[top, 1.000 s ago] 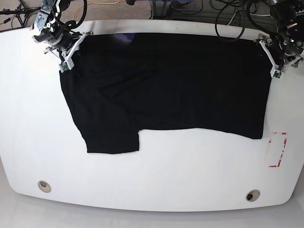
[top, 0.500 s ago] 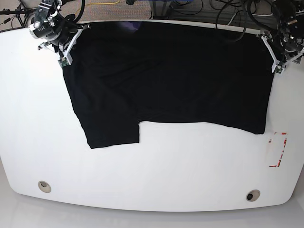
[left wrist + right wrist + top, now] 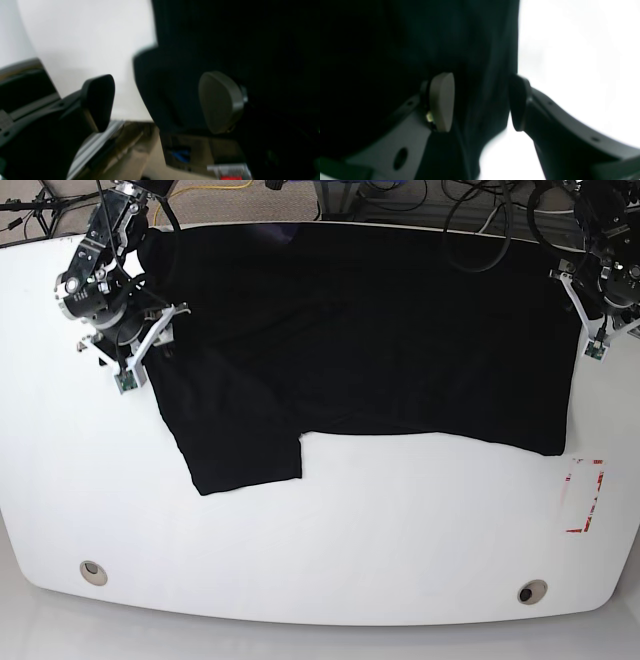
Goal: Fold the T-shirt properly
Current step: 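Move both grippers down the shirt sides and grasp its hem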
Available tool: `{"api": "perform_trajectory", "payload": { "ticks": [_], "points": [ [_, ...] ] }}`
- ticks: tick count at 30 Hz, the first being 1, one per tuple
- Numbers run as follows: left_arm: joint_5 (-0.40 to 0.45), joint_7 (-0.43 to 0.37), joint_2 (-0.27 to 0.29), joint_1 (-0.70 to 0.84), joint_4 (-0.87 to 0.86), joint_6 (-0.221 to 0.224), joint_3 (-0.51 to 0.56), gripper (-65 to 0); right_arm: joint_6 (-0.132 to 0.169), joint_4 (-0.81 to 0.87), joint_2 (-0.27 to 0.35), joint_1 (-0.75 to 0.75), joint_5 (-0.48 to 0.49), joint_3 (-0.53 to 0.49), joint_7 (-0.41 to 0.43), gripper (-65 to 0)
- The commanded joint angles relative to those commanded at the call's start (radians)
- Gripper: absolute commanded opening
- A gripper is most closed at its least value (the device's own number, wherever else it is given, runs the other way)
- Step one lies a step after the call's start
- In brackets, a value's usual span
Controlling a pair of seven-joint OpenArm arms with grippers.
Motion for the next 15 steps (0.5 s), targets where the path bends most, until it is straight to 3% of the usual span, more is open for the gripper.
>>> {"api": "perform_trajectory", "payload": {
  "ticks": [15],
  "points": [
    [0.000, 0.000, 0.002, -0.140, 0.002, 0.000, -0.092, -13.3, 0.000, -0.500, 0.074, 0.282, 0.000, 0.003, 0.199, -31.4]
  ]
}}
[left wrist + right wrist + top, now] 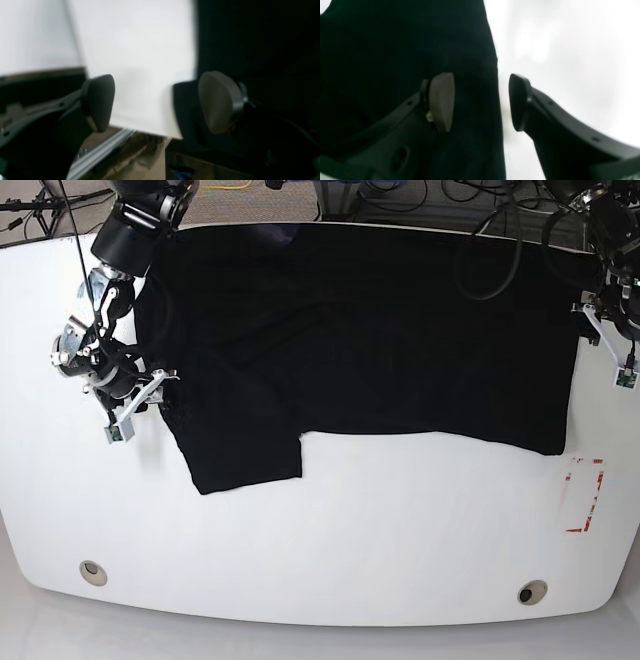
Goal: Fold the T-shirt properly
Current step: 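Move both grippers down the shirt sides and grasp its hem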
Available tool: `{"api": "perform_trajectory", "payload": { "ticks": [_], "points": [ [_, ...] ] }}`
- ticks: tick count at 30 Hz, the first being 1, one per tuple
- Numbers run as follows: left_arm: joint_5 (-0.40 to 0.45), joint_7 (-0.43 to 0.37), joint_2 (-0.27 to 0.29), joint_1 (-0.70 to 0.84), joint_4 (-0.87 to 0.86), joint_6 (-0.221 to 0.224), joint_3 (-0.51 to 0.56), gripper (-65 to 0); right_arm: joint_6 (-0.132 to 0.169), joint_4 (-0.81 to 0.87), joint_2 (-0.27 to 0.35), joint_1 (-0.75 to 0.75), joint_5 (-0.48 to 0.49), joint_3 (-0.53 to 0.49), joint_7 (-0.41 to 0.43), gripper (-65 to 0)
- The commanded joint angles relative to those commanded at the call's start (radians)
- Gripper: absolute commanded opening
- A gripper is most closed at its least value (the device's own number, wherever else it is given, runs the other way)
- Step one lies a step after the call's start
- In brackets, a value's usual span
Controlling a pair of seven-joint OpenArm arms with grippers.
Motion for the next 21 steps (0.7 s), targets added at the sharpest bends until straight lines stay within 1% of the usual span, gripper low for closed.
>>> {"api": "perform_trajectory", "payload": {
  "ticks": [6, 10, 12, 17, 20, 21],
  "points": [
    [0.002, 0.000, 0.000, -0.040, -0.002, 0.000, -0.014, -13.3, 0.000, -0.106, -0.006, 0.018, 0.000, -0.008, 0.086, -31.4],
    [0.002, 0.000, 0.000, -0.063, -0.003, 0.000, -0.015, -13.3, 0.000, -0.121, -0.015, 0.015, 0.000, -0.009, 0.089, -31.5],
    [0.003, 0.000, 0.000, -0.078, -0.005, 0.000, -0.015, -13.3, 0.000, -0.120, -0.035, 0.012, 0.000, -0.015, 0.089, -31.5],
    [0.003, -0.006, -0.002, -0.138, -0.043, 0.000, -0.014, -13.3, 0.000, -0.118, -0.052, 0.006, 0.000, -0.078, 0.087, -31.7],
    [0.003, -0.031, -0.002, -0.201, -0.110, 0.000, -0.012, -12.9, 0.000, -0.118, -0.055, -0.003, 0.000, -0.083, 0.087, -36.9],
    [0.003, -0.060, -0.002, -0.222, -0.146, 0.033, -0.009, -12.8, 0.000, -0.118, -0.055, -0.003, 0.000, -0.084, 0.087, -41.2]
  ]
}}
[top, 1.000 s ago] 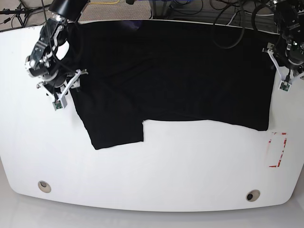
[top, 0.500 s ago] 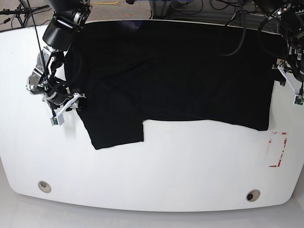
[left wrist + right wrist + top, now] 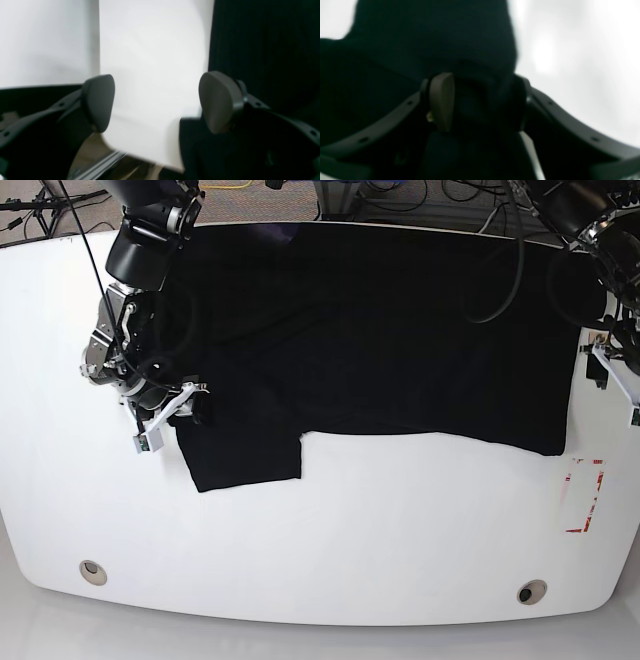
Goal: Fold the T-shirt properly
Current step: 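Move both grippers down the shirt sides and grasp its hem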
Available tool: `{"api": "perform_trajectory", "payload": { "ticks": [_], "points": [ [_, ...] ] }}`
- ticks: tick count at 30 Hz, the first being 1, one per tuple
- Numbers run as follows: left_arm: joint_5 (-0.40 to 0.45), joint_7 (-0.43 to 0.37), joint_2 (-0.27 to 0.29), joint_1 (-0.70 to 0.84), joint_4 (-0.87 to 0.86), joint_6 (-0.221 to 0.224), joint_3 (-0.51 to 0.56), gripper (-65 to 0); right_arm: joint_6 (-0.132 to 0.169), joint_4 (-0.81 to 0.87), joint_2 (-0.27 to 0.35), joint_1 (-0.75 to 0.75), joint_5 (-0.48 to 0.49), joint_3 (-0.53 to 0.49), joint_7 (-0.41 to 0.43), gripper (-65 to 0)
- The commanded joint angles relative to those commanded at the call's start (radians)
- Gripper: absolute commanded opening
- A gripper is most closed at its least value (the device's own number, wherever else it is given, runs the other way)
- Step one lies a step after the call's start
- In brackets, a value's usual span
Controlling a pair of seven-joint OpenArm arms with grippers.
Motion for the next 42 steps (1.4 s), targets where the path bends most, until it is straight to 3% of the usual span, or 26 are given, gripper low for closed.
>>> {"api": "perform_trajectory", "payload": {
  "ticks": [3, 6, 8, 15, 21, 34, 37, 40, 42],
  "points": [
    [0.000, -0.089, -0.002, -0.052, -0.106, 0.058, 0.017, -12.6, 0.000, 0.000, 0.000, 0.000, 0.002, 0.000, 0.000, -53.7],
    [0.000, -0.150, -0.023, -0.100, -0.203, 0.081, 0.057, -12.6, 0.000, 0.000, 0.000, 0.000, 0.002, 0.000, 0.002, -61.4],
    [-0.002, -0.186, -0.038, -0.138, -0.278, 0.097, 0.089, -12.6, 0.000, 0.000, 0.002, 0.000, 0.002, -0.002, 0.002, -61.8],
    [-0.002, -0.319, -0.044, -0.281, -0.615, 0.230, 0.137, -12.6, 0.000, 0.000, 0.006, 0.000, 0.000, -0.002, 0.002, -61.8],
    [-0.002, -0.434, -0.052, -0.359, -0.876, 0.233, 0.137, -12.6, 0.000, 0.000, 0.005, 0.000, 0.000, -0.002, 0.003, -61.8],
    [-0.006, -0.450, -0.023, -0.381, -0.982, 0.232, 0.140, -13.2, 0.000, 0.000, 0.003, 0.000, 0.002, -0.002, 0.003, -62.0],
    [-0.006, -0.450, -0.023, -0.381, -0.985, 0.232, 0.190, -13.5, 0.000, 0.000, 0.003, 0.000, 0.002, -0.002, 0.003, -62.1],
    [-0.008, -0.450, -0.021, -0.381, -0.985, 0.232, 0.239, -20.3, 0.000, 0.000, 0.003, 0.000, 0.002, -0.002, 0.005, -62.1],
    [-0.008, -0.451, -0.020, -0.381, -0.982, 0.232, 0.253, -32.4, 0.000, 0.002, 0.003, 0.000, 0.002, -0.002, 0.005, -62.1]
  ]
}}
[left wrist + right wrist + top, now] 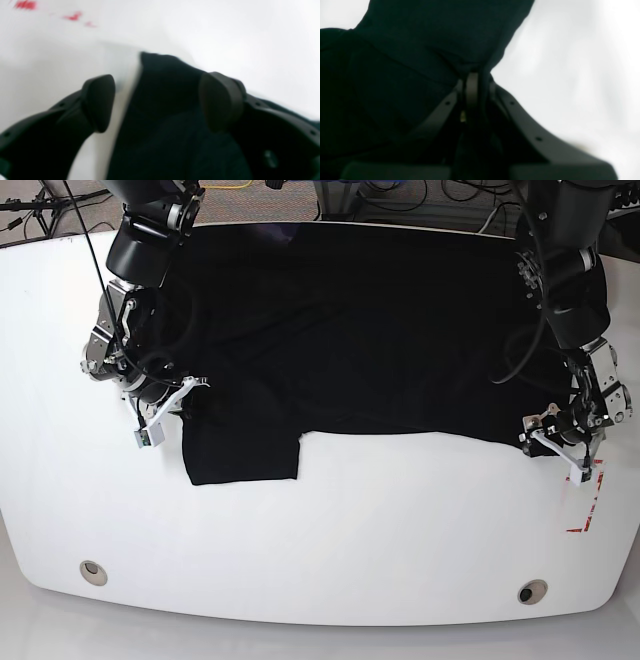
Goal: Fold the T-shirt properly
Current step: 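Move both grippers down the shirt sides and grasp its hem, then fold the hem up over the shirt toward the collar with both grippers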
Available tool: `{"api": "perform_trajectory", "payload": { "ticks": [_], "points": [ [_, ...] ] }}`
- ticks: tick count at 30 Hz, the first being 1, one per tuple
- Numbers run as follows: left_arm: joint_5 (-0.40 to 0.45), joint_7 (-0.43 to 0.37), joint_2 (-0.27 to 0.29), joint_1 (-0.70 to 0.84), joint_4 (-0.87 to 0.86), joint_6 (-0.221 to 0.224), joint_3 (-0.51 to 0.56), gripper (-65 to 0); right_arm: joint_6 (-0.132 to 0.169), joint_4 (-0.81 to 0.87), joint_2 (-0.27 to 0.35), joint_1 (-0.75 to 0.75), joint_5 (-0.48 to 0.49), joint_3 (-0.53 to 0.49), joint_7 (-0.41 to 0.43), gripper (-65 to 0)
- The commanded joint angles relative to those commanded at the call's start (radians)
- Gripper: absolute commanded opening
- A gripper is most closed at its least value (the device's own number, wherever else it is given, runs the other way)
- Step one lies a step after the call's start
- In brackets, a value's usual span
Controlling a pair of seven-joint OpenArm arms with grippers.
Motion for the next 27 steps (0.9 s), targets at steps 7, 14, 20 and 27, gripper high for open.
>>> {"api": "perform_trajectory", "payload": {
  "ticks": [7, 14, 20, 27],
  "points": [
    [0.000, 0.005, 0.009, -0.006, 0.008, -0.002, 0.003, -62.1, 0.000, 0.021, 0.002, 0.002, -0.002, 0.000, -0.002, -62.3],
    [0.000, 0.009, 0.009, -0.009, 0.118, -0.002, 0.002, -62.4, 0.000, 0.127, 0.000, 0.003, -0.002, -0.002, -0.060, -65.0],
    [-0.002, 0.063, 0.009, 0.000, 0.221, -0.080, -0.002, -62.5, 0.000, 0.199, 0.009, 0.034, -0.002, -0.002, -0.118, -65.0],
    [-0.002, 0.157, 0.009, 0.005, 0.324, -0.141, -0.002, -62.6, 0.000, 0.278, 0.035, 0.071, 0.002, -0.002, -0.218, -65.0]
  ]
}}
